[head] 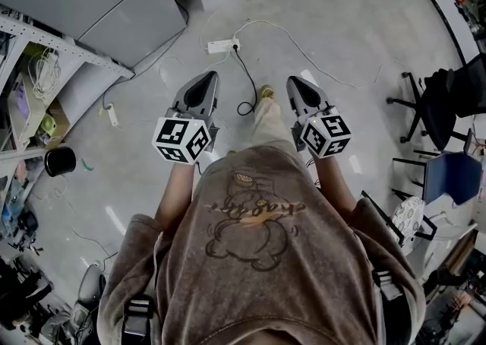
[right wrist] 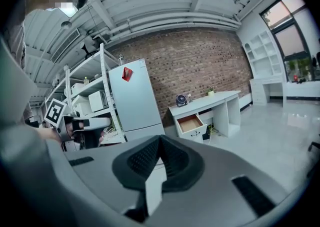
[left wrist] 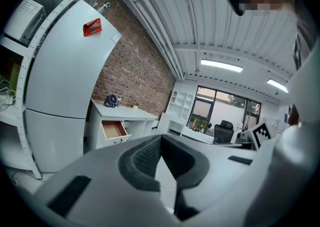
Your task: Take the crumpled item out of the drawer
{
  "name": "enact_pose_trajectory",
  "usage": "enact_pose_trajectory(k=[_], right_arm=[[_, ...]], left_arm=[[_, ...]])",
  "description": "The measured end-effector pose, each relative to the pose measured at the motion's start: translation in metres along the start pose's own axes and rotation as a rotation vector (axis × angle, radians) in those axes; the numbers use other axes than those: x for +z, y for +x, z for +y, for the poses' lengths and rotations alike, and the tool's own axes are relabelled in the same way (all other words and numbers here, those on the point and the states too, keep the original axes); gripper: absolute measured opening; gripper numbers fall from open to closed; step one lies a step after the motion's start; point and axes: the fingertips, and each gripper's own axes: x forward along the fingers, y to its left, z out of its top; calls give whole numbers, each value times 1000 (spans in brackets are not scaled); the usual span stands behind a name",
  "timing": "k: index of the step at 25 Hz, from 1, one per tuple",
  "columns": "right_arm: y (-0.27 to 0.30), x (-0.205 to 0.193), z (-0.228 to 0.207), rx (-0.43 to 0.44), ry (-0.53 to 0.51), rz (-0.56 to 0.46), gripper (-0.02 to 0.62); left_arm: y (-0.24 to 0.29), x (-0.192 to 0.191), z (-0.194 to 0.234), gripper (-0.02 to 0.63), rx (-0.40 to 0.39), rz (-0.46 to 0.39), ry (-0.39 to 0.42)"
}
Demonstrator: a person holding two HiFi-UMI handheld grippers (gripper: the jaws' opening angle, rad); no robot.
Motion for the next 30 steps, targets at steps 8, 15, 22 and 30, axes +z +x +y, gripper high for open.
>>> enact_pose_trajectory(k=[8, 15, 22, 30], right_arm=[[52, 27, -45, 48, 19, 30, -5], [120, 75, -80, 129, 4, 41, -5], [168, 110, -134, 186, 1, 55, -5], [210, 134, -190, 254, 8, 68, -4]], left_arm=[[70, 21, 24, 8, 37, 12, -13], [133, 61, 52, 8, 89, 1, -16], [200, 86, 67, 8, 151, -13, -23], [261, 100, 81, 8, 229, -28, -25]])
